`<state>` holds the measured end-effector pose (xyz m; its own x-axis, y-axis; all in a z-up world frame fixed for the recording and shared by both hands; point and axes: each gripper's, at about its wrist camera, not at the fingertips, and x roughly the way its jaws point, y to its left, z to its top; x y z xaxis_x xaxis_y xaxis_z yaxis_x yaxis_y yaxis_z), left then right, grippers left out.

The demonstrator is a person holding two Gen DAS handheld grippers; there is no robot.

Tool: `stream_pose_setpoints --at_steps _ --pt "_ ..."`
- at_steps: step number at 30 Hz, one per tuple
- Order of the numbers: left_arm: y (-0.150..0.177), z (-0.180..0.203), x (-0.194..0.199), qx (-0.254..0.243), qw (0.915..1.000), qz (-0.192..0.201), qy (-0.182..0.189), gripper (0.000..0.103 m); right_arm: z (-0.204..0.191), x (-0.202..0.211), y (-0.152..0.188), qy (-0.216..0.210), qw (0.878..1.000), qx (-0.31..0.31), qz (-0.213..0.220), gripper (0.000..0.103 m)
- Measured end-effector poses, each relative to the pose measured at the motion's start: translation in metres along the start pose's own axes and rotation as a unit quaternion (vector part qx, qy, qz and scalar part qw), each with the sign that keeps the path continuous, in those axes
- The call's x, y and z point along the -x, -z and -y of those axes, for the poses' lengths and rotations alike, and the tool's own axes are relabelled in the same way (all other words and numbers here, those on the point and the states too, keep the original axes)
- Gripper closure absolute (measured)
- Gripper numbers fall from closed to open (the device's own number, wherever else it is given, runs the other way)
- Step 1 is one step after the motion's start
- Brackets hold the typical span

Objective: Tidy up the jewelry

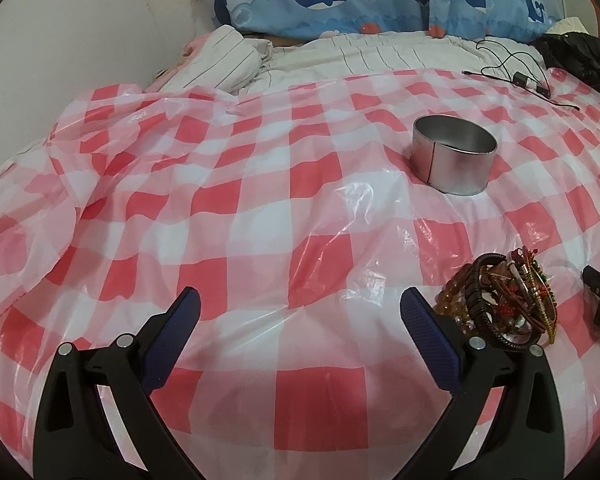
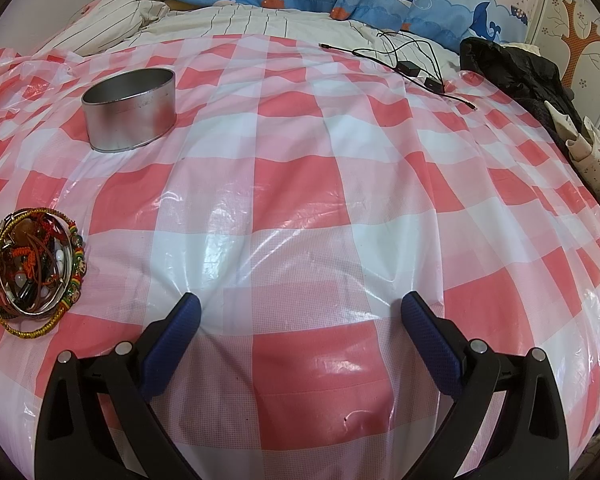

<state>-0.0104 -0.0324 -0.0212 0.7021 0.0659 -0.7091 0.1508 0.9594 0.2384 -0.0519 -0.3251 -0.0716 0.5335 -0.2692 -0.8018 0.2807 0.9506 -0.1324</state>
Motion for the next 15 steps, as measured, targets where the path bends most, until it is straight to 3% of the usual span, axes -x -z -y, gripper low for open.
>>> stream_pose_setpoints --at_steps 15 --pt "0.0003 0.0037 0.0025 -0.011 0.9997 0.007 -0.02 0.007 -0.0004 -0.0001 0.0004 -0.001 1.0 -0.001 0.0 0.007"
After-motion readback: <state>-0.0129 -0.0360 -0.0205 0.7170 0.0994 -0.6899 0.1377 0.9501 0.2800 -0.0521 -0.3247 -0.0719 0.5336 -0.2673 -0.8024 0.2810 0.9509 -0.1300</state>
